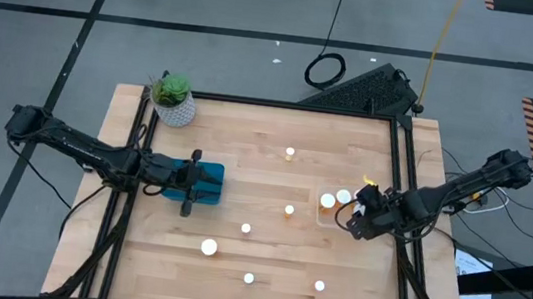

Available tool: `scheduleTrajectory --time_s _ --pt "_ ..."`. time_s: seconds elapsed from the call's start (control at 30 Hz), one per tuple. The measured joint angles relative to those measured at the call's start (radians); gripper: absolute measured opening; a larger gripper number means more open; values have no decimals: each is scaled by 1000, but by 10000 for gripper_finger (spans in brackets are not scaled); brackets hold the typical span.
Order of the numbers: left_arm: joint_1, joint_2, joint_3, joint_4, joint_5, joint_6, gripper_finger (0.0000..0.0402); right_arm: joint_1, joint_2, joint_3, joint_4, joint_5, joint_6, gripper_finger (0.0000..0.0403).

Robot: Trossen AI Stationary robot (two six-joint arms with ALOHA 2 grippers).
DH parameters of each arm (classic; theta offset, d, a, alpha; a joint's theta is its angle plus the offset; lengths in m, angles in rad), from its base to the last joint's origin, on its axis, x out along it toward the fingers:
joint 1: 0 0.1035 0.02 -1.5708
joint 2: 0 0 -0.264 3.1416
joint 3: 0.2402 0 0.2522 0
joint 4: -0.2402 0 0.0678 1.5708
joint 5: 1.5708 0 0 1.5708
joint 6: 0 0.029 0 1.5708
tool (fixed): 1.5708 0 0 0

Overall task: Pick and place medicine bottles into bin by pill shape (circle, oval)
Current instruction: Put the large orange pill bottle into the transparent bin

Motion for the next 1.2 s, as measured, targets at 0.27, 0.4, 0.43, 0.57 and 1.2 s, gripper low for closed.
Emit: scheduleTrajectory --time_s 0.27,0.4,0.43,0.57,1.2 --pt "0 0 0 1 0 -1 138 0 0 -19 7 -1 -6 238" --pt "0 0 0 1 0 -1 138 0 0 -19 7 -2 -6 253" --pt "0 0 0 1 0 -1 138 0 0 -19 7 -4 -7 257" --pt "0 0 0 1 0 -1 138 0 -3 -19 6 -5 -16 267" --pt "-70 0 0 15 0 -86 138 75 6 -2 722 262 -594 265"
